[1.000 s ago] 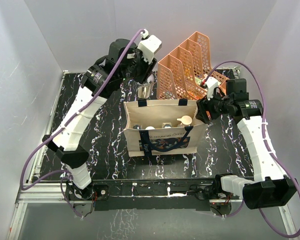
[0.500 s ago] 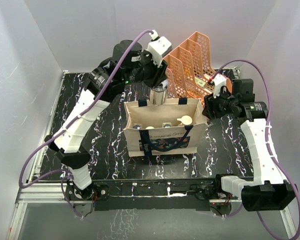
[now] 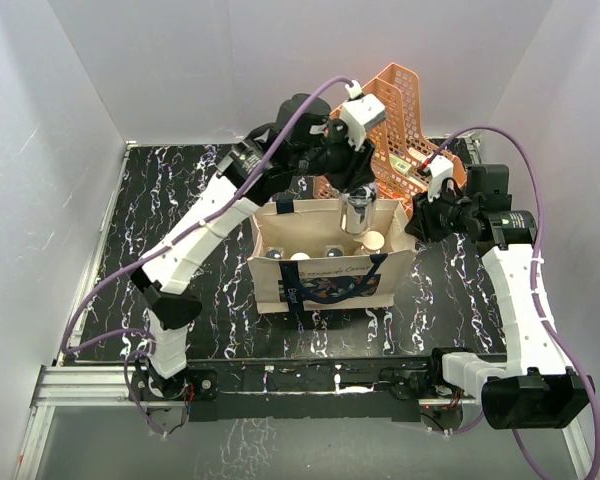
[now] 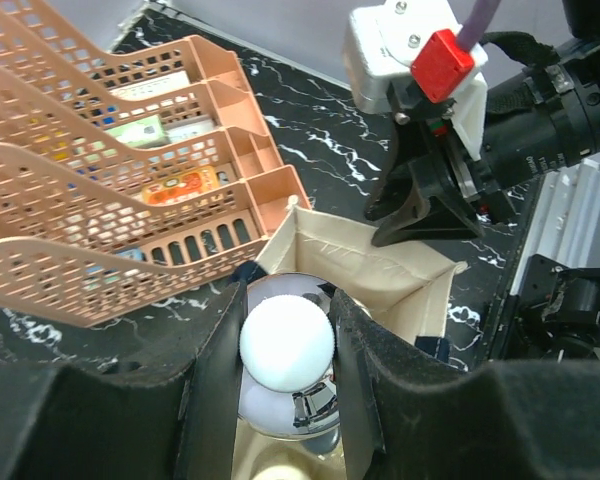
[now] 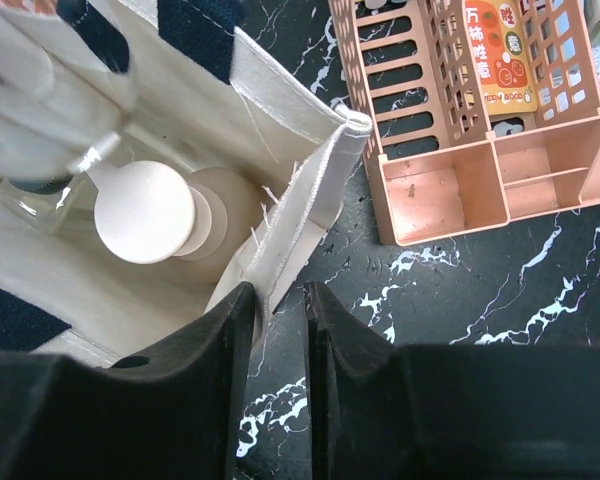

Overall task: Place the personal care products into the canvas bag
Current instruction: Adjust the object.

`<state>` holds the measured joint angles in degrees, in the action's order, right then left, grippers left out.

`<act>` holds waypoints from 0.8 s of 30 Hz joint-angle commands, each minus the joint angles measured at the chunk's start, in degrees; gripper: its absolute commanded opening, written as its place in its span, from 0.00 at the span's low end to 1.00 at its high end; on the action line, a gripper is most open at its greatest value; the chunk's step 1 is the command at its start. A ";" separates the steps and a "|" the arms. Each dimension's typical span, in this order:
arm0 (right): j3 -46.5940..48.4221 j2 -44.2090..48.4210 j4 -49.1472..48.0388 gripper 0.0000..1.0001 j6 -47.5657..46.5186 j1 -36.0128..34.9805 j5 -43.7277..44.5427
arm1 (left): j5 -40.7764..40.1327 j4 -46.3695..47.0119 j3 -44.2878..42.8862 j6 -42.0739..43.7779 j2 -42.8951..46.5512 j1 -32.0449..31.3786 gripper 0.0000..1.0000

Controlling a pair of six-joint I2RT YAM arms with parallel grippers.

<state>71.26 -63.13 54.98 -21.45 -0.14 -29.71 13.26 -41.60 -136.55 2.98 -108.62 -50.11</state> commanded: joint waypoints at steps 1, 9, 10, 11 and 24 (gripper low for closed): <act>-0.95 1.83 -3.14 0.30 0.58 1.71 -3.12 | 3.25 9.70 -3.22 -2.94 0.82 -1.77 0.00; -2.59 2.53 -5.43 0.08 2.87 2.99 -5.31 | 4.08 12.33 -1.29 -6.51 -0.68 -2.11 0.00; -2.70 2.49 -5.57 0.08 3.16 3.26 -5.89 | 4.33 12.68 -1.31 -6.89 -0.97 -2.14 0.00; -2.64 2.49 -5.66 0.08 3.38 3.44 -6.29 | 4.66 13.14 -1.07 -7.12 -1.12 -2.11 0.00; -3.02 3.08 -7.94 0.08 6.90 5.88 -6.60 | 4.91 17.87 3.93 -9.10 -1.95 -2.10 0.00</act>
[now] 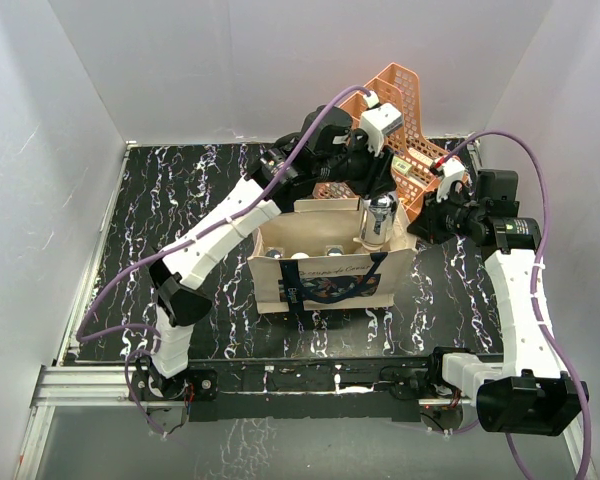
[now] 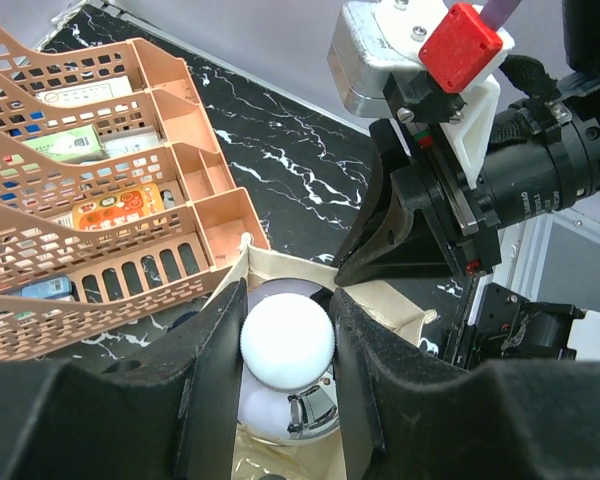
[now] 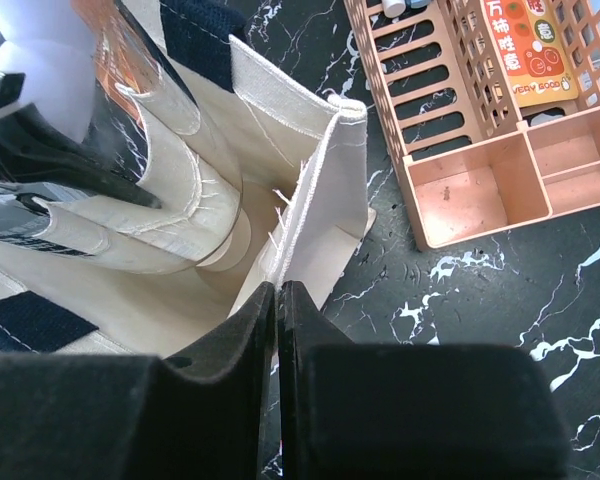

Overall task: Place the personal care products into the canvas bag
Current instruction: Adjust the object.

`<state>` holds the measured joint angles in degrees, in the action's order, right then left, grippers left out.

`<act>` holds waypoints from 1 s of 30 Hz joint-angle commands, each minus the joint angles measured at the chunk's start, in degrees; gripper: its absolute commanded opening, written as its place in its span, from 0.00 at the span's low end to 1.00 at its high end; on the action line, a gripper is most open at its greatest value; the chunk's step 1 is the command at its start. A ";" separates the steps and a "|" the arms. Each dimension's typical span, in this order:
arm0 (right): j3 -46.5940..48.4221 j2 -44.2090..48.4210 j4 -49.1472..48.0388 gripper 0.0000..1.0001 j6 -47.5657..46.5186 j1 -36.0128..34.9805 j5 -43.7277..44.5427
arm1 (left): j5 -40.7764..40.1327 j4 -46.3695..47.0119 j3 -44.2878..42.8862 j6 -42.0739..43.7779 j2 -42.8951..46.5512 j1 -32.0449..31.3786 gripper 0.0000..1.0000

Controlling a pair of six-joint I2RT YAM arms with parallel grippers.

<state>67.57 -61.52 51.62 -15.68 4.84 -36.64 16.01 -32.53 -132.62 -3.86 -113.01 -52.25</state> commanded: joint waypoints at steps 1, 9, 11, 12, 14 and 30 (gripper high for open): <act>0.71 1.22 -4.52 0.08 1.17 0.87 0.14 | 2.32 9.04 0.21 -2.56 2.26 0.04 0.00; 1.42 0.56 -4.07 0.08 1.18 0.87 -0.25 | 2.49 11.67 -2.08 -3.13 0.51 0.04 0.00; 1.51 0.65 -4.15 0.08 1.26 0.87 -0.04 | 2.30 12.02 -3.15 -2.86 0.21 0.04 0.00; 1.55 0.54 -4.15 0.08 1.33 0.92 0.07 | 2.21 12.14 -3.68 -2.83 0.06 0.04 0.00; 1.76 0.39 -4.27 0.08 1.55 0.87 0.35 | 2.03 12.58 -4.23 -3.17 -0.27 0.04 0.00; 4.65 -1.47 -4.13 0.08 3.62 0.87 1.35 | 1.18 15.66 -8.12 -5.60 -3.14 0.04 0.00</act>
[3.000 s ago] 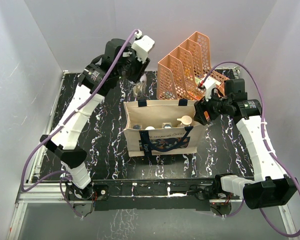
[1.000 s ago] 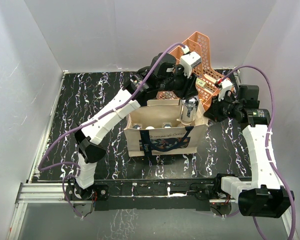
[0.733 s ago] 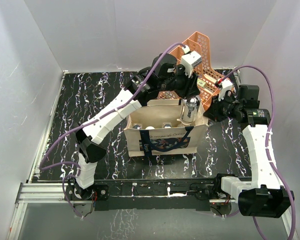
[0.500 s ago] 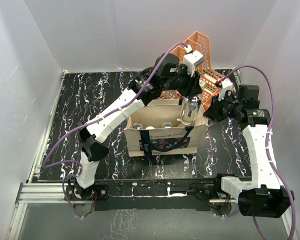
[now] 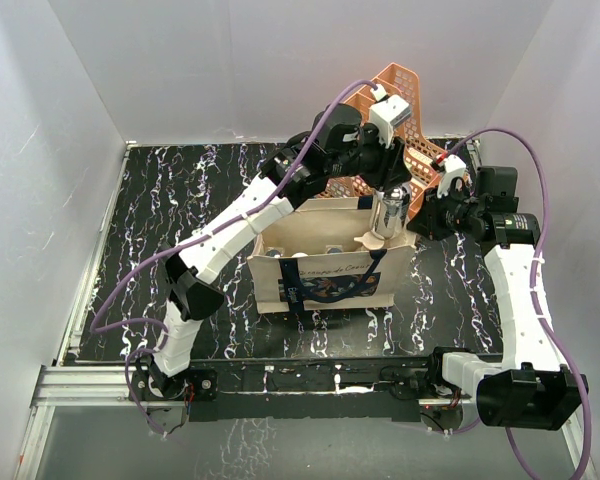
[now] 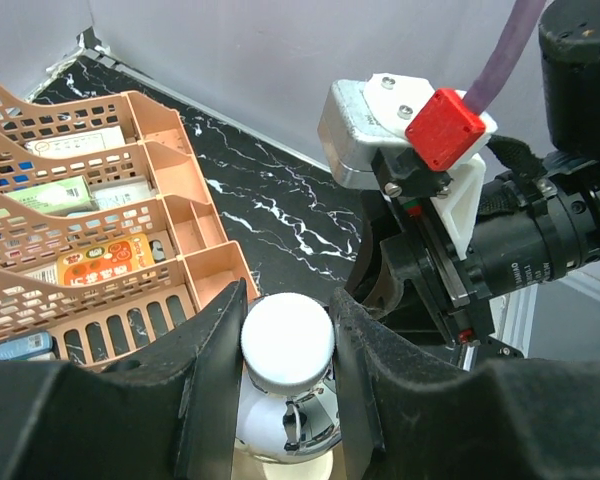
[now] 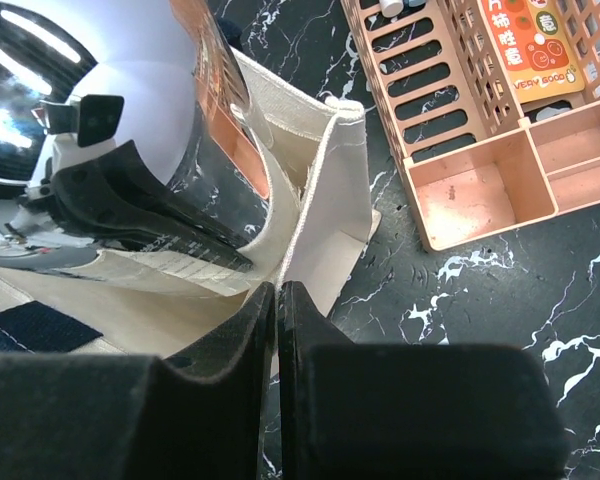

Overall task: Place the personal care products into the canvas bag
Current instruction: Adjust the object.

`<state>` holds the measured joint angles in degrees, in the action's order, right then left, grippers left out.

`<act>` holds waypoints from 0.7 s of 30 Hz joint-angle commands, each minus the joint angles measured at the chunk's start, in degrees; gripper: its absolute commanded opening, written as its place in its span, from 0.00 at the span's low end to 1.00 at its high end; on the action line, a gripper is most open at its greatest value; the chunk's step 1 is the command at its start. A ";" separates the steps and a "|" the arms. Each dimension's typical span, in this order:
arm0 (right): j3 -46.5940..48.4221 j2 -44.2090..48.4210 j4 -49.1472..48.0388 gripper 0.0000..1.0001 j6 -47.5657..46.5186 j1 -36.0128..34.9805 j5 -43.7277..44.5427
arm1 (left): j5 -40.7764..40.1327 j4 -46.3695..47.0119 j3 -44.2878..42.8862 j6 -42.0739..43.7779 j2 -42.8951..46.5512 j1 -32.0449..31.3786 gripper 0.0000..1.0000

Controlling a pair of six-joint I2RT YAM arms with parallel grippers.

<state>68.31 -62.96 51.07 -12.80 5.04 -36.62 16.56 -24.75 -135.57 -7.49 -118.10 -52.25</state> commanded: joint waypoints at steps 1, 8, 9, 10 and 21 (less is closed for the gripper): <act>4.15 -0.10 -3.48 0.08 0.85 0.68 1.36 | 0.40 7.89 -5.17 -2.38 1.86 -0.02 0.00; 5.54 -0.93 -2.77 0.08 1.57 0.73 1.78 | 0.38 8.19 -1.69 -5.75 2.60 0.04 0.00; 5.68 -0.87 -2.73 0.08 1.74 0.69 1.91 | 0.40 8.37 -0.95 -5.86 2.80 0.04 0.00; 5.92 -0.81 -2.66 0.08 1.85 0.68 1.96 | 0.53 8.59 -0.26 -5.87 2.95 0.03 0.00; 6.51 0.07 -1.76 0.08 1.11 0.59 0.02 | 4.41 11.82 6.62 -5.80 5.14 0.04 0.00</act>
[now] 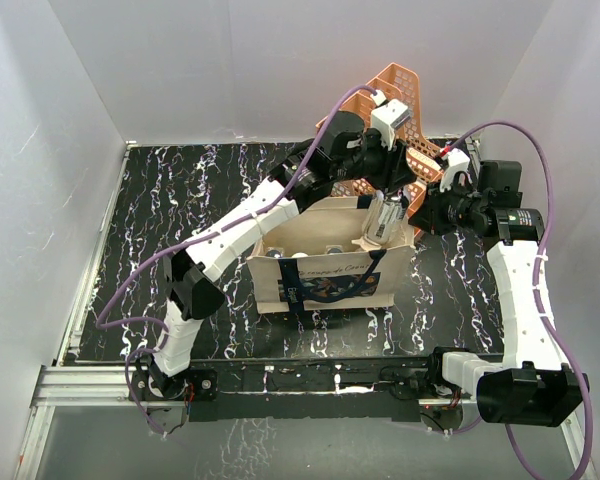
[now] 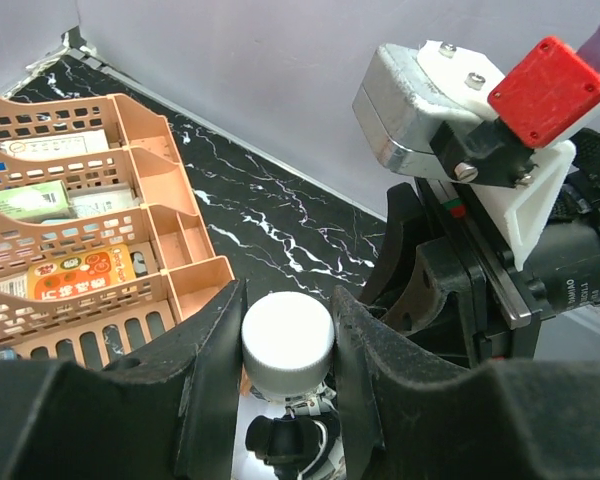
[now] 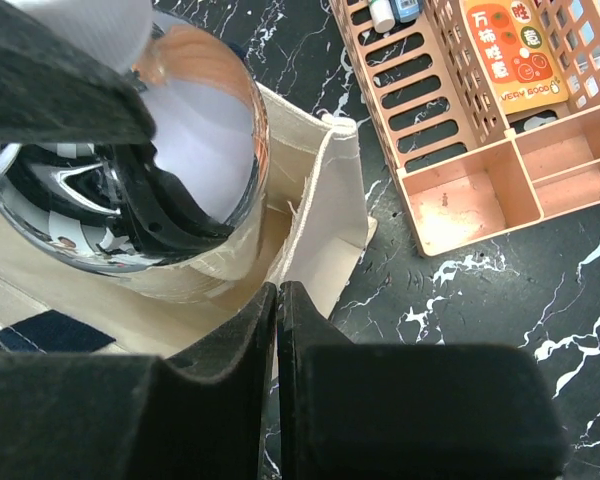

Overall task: Place the personal care products into the canvas bag
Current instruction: Adjust the object.

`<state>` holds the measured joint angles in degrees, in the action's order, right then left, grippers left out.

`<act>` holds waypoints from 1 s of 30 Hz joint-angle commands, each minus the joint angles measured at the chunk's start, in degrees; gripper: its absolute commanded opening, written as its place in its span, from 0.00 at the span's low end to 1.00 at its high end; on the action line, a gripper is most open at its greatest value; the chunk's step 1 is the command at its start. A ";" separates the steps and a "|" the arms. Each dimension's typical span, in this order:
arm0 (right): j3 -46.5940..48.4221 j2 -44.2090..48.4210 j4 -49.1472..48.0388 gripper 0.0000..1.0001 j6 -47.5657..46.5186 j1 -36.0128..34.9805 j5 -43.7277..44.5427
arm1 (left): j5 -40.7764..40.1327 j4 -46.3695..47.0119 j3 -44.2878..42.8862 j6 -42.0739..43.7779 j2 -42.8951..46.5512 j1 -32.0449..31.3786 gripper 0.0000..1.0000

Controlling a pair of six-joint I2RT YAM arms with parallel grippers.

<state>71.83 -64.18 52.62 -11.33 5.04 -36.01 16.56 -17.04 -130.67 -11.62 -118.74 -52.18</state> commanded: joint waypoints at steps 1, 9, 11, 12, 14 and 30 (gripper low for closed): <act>2.82 1.34 -3.38 0.08 -0.36 0.61 -0.70 | 4.88 4.27 2.26 -1.47 6.06 -0.02 0.00; 3.15 2.15 -4.29 0.08 -1.30 0.65 -1.38 | 3.92 3.50 4.81 1.69 8.81 0.06 0.00; 2.93 2.83 -5.19 0.13 -1.39 0.63 -2.46 | 3.42 3.27 4.55 2.36 9.49 0.15 0.00; 3.06 3.14 -5.46 0.18 -1.40 0.59 -3.37 | 2.94 3.02 4.41 2.46 9.80 0.27 0.00; 3.67 3.77 -5.48 0.30 -2.01 0.60 -6.44 | 2.49 2.69 4.18 2.18 10.40 0.54 0.00; -2.80 7.28 -21.81 0.95 0.06 -1.24 -13.23 | 4.00 2.83 3.24 -7.18 10.18 0.66 0.00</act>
<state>71.18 -57.69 40.58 -13.23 4.80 -49.47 18.41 -16.10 -125.51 -13.02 -114.54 -51.29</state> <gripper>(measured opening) 0.930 0.337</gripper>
